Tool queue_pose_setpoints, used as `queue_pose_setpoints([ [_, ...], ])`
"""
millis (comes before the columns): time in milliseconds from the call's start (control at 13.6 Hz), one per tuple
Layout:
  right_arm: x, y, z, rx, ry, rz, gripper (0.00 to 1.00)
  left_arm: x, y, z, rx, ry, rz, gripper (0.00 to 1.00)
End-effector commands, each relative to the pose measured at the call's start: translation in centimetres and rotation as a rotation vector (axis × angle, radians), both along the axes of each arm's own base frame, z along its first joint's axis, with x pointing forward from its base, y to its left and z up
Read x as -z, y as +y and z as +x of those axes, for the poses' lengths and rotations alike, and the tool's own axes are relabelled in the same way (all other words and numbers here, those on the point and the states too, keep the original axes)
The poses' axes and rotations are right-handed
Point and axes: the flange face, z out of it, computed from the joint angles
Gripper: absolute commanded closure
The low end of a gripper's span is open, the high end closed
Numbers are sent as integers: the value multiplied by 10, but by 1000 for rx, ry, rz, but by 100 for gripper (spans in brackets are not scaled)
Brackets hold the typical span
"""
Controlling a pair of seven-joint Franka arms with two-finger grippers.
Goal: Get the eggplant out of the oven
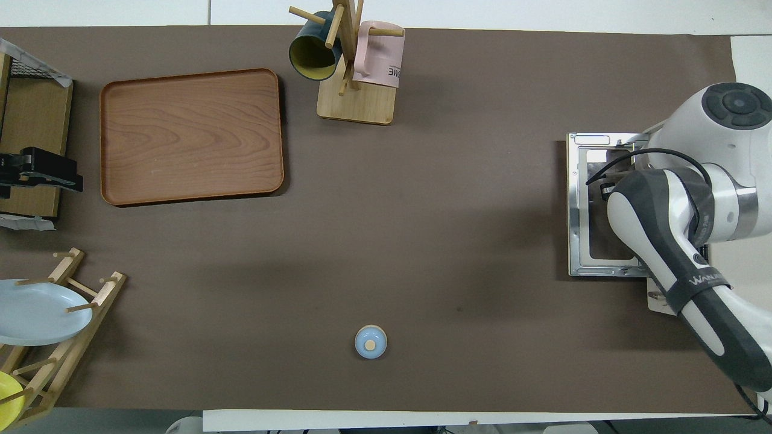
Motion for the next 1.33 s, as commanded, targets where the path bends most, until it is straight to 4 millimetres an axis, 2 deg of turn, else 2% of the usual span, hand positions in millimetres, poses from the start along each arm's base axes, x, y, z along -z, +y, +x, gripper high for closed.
queue_pose_setpoints([
  [0,-8,58,-2,-93,-6,-11,100,-2,3,-4,-12,-6,0,0],
  [74,-16,96,0,-82,-17,-28,100,-1,4,-5,-14,2,0,0],
  [221,-30,184,4,-34,-16,-81,100,3,7,-10,-19,46,7,0],
  [295,-37,231,8,3,-26,-105,100,3,12,-9,-29,44,7,0],
  [369,-39,292,11,41,-31,-122,100,3,22,-8,-54,37,6,0],
  [443,-38,338,13,75,-45,-120,100,4,24,-8,-58,38,6,0],
  [590,-18,411,8,132,-38,-73,100,10,33,-12,-73,48,6,0],
  [664,-12,441,4,155,-67,-53,100,11,43,-13,-92,43,5,0],
  [811,13,495,-12,200,-126,-13,100,18,44,-14,-91,13,1,0],
  [959,33,519,-21,271,-150,28,99,30,41,-20,-82,-1,0,0],
  [1107,33,537,-33,289,-153,51,97,32,40,-25,-78,7,0,0],
  [1180,30,548,-36,353,-182,93,90,35,37,-25,-73,5,1,0],
  [1254,28,557,-36,420,-197,134,77,40,31,-26,-64,11,2,0],
])
